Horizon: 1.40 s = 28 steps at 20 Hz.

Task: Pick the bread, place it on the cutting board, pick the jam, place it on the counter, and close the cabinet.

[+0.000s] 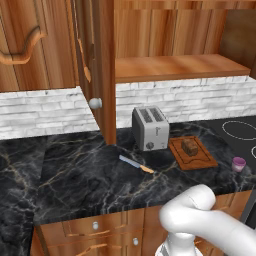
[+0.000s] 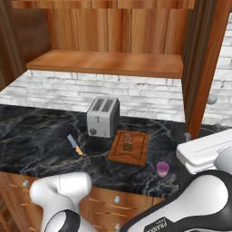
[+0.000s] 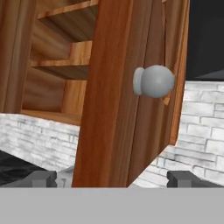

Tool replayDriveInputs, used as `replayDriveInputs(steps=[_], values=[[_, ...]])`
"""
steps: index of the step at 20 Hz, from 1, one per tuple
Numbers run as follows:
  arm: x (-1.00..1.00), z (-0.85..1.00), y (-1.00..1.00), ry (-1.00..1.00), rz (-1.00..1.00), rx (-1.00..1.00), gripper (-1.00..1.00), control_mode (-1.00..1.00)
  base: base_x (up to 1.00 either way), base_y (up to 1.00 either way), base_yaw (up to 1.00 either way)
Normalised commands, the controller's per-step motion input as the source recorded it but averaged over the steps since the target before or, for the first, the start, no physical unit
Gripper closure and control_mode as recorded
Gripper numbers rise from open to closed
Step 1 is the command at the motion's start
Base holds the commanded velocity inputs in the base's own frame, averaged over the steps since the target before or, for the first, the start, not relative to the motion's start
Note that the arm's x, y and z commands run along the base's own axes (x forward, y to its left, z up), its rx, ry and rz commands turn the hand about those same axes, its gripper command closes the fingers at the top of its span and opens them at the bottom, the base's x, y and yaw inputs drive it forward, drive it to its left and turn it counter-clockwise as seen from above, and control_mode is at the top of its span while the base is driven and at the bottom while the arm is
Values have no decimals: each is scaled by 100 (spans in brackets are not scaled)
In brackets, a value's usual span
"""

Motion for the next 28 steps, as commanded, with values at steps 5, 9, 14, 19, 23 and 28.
replayDriveInputs(steps=[5,9,14,19,23,28], values=[[2,-3,-1,0,10,0,-100,-100,0,0,0],[1,-2,0,0,12,0,-100,-100,0,0,0],[10,-1,0,0,9,0,-100,-100,0,0,0],[15,0,0,0,6,0,-100,-100,0,0,0],[12,0,0,0,7,1,-100,-100,0,0,0],[2,0,0,0,8,1,-100,-100,0,0,0]])
